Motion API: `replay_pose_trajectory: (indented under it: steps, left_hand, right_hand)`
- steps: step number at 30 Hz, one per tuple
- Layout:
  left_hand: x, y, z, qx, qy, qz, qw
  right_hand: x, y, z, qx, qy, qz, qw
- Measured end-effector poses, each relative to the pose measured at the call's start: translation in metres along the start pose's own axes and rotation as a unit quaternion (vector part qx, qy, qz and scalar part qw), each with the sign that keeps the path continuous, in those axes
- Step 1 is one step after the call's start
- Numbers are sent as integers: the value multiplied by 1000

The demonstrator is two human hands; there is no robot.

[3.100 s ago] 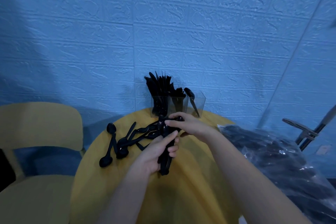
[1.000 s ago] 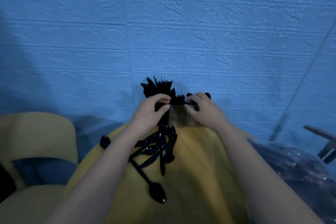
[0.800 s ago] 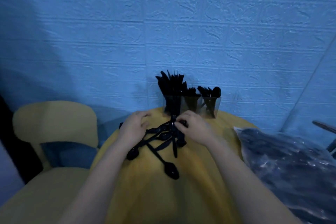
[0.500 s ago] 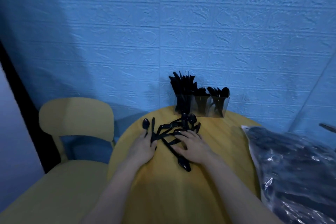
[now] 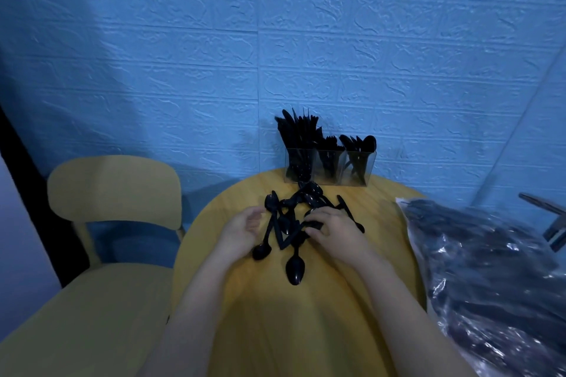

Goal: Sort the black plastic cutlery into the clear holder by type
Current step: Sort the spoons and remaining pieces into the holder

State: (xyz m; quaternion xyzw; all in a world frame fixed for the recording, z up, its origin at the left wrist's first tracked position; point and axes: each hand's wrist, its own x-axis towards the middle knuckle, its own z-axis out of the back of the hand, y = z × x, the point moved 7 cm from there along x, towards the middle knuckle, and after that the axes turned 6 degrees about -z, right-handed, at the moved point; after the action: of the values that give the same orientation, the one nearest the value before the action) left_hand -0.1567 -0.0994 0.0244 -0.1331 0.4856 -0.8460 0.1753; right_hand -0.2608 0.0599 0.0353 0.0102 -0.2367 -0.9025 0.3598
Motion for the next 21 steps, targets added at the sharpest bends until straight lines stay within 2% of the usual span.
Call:
replay_pose_trajectory:
  steps: [3,5,11,16,21]
  left_hand:
    - [-15,2,-1,79,49,-8,996]
    - [-21,4,-4,125,52,-8,991]
    - [-25,1,-6,122,32,-29,992]
    - [-23,11,18,60,-89,2,994]
    - [-31,13,51,81,-251,-12,964]
  right_hand:
    - [-5,11,-4,15,-36,22,999]
    - [-7,15,-6,18,-57,29,998]
    - [-12,15,-11,29,-55,36,997]
    - [-14,11,-6,64,-63,26,996]
    - [-16,8,-1,81,-72,9,994]
